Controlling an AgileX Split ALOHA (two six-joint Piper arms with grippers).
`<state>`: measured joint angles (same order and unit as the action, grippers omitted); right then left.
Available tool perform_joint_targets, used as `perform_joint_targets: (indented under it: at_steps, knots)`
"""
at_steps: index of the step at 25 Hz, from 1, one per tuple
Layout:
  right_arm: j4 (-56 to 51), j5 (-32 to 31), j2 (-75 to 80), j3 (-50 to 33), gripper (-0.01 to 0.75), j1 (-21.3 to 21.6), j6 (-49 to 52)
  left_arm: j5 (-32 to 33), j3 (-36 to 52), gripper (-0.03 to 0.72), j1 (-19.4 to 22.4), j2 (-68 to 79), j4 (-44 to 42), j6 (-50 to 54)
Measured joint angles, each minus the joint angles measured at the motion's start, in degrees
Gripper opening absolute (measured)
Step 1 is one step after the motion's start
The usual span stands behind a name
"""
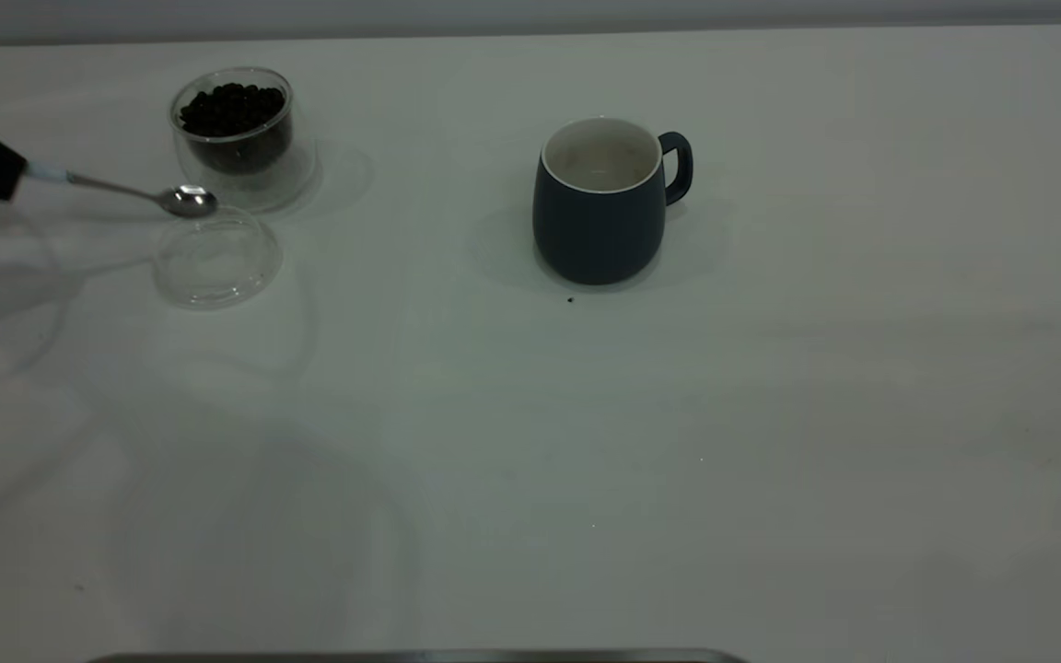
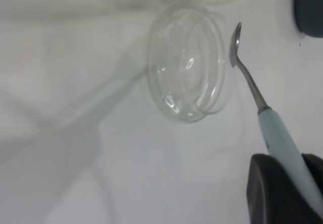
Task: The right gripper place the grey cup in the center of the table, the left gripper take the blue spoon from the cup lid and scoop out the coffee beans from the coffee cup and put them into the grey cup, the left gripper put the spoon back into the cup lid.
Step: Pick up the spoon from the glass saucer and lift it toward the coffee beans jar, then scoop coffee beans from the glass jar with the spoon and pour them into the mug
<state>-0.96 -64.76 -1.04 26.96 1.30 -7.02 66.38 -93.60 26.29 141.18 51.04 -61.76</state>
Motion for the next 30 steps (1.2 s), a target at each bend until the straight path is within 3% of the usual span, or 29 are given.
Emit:
perform_joint_targets:
  at_steps: [8, 18, 25, 30]
  knots:
    - [0.0, 0.0, 0.0, 0.0, 0.363, 0.0, 0.0, 0.38, 0.0, 0.134, 0.0, -8.93, -0.34, -0.73]
    - [0.0, 0.0, 0.0, 0.0, 0.363, 0.0, 0.0, 0.38, 0.0, 0.133, -0.25, -11.65, 4.89, -12.09]
    - [0.0, 0.0, 0.0, 0.0, 0.363, 0.0, 0.0, -0.13, 0.0, 0.133, -5.97, -11.65, 2.9, -16.28]
    - [0.0, 0.0, 0.0, 0.0, 0.363, 0.0, 0.0, -5.4, 0.0, 0.133, -9.57, -11.65, -1.79, -16.28]
